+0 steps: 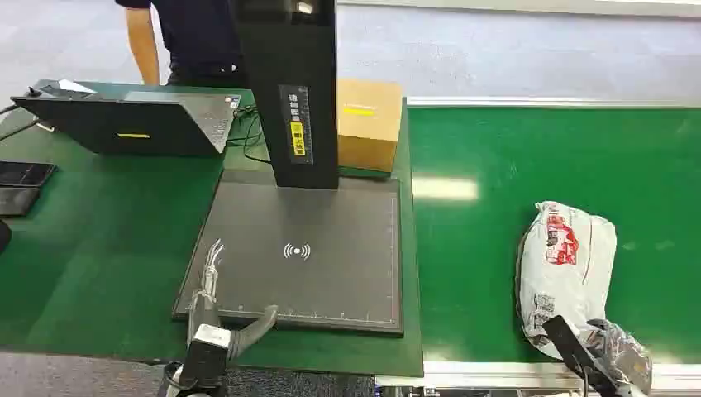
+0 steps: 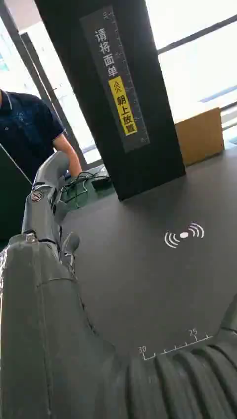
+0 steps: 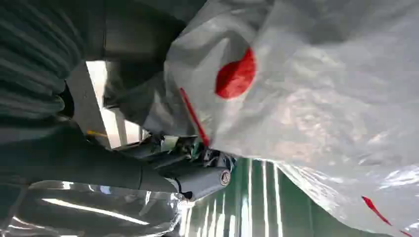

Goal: Moved the parcel from conveyor to table for the left to box.

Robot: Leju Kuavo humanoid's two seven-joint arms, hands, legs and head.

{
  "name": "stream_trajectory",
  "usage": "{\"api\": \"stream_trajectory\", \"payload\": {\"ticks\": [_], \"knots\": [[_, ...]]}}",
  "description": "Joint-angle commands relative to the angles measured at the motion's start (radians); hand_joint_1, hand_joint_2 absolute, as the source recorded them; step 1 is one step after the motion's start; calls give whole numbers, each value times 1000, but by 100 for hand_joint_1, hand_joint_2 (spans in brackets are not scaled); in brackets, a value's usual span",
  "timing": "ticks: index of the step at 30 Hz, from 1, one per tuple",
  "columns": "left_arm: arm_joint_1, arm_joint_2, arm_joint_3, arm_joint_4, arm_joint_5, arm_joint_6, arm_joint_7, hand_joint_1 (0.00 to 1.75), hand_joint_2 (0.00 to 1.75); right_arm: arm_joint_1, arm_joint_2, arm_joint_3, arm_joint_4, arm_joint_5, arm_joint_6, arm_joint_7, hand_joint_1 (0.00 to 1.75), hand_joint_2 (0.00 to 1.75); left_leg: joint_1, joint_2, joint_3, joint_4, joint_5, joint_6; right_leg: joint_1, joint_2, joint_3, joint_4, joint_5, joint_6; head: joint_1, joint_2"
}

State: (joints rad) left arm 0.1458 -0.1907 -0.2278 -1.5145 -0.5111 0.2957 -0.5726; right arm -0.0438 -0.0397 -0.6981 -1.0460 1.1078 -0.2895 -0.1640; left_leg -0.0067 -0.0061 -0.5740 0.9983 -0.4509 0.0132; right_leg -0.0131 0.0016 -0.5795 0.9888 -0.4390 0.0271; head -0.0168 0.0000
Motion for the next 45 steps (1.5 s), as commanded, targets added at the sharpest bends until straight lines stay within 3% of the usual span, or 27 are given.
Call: {"api": "stream_trajectory", "payload": {"ticks": [1, 5, 6, 14, 19, 20, 28, 29, 32, 33, 36, 43, 45], "knots": [[-36, 11, 35, 51, 5, -16, -10, 0, 175, 17, 61, 59, -95, 2, -11, 25, 166, 175, 1, 1, 0, -1, 0, -2, 1, 0, 0, 0, 0, -1, 0, 0], [-53, 7, 33, 66, 9, -19, -15, 0, 175, 40, 78, 66, -162, 4, -40, 21, 166, 175, 0, 0, 0, -1, 1, -2, 0, -1, 0, 0, 0, -2, 0, 0], [-59, 7, 31, 72, 11, -24, -18, 0, 175, 60, 95, 73, -218, 37, -100, 22, 164, 175, 0, 0, 0, -1, 1, -2, 0, -1, 0, 0, 0, -2, 0, 0], [-86, -7, 27, 88, 17, -43, -26, 0, 175, 162, 181, 170, -567, 117, -201, 29, 166, 175, 0, 0, 0, 0, 0, -2, 0, -1, -1, 1, -1, -2, 0, 0], [-72, -26, 49, 52, 2, -44, -12, 0, 175, 201, 131, 346, -740, 147, -395, 50, 168, 175, -1, 1, -3, 0, 0, -2, -1, 0, -4, 3, -1, -1, 0, 0], [-70, -25, 50, 52, 2, -42, -12, 0, 175, 197, 128, 355, -749, 157, -389, 68, 166, 175, 0, 2, -2, 0, 0, -3, 0, 1, -4, 3, -1, -2, 0, 0], [-54, -22, 56, 51, 15, -13, -32, 0, 175, 17, 136, 449, -822, 151, -409, -123, 171, 175, -1, 8, -3, 1, 0, -3, -1, 7, -6, 4, 1, -2, 0, 0], [-54, -22, 56, 53, 16, -10, -33, 0, 175, -16, 139, 471, -797, 164, -409, -120, 171, 175, -1, 4, -3, 0, 0, -1, -1, 3, -4, 3, 0, -1, 0, 0], [-57, -23, 58, 53, 20, 3, -37, 0, 175, -95, 104, 587, -734, 188, -409, -91, 171, 175, 0, 9, -2, 0, 0, -3, 0, 8, -5, 3, 2, -2, 1, 0], [-57, -25, 62, 51, 25, 9, -40, 0, 175, -125, 36, 709, -671, 127, -407, -86, 169, 175, -1, 9, -2, 0, 0, -2, 0, 8, -5, 3, 2, -2, 0, 0], [-58, -24, 69, 43, 25, 19, -45, 0, 175, -217, -24, 928, -597, 17, -293, -68, 171, 175, 0, 12, -1, -1, 0, -3, 0, 12, -5, 2, 3, -2, 0, 0], [-55, -27, 72, 22, 22, 25, -51, 0, 175, -321, -5, 1190, -461, -83, -81, -111, 169, 175, 0, 6, 0, 0, 2, -3, 0, 6, -3, 4, 2, -2, 0, 0], [-55, -28, 72, 24, 23, 26, -49, 0, 175, -344, -1, 1224, -403, -105, -87, -125, 171, 175, 0, 8, 0, -1, 2, -4, 0, 7, -4, 4, 2, -3, 0, 0]]}}
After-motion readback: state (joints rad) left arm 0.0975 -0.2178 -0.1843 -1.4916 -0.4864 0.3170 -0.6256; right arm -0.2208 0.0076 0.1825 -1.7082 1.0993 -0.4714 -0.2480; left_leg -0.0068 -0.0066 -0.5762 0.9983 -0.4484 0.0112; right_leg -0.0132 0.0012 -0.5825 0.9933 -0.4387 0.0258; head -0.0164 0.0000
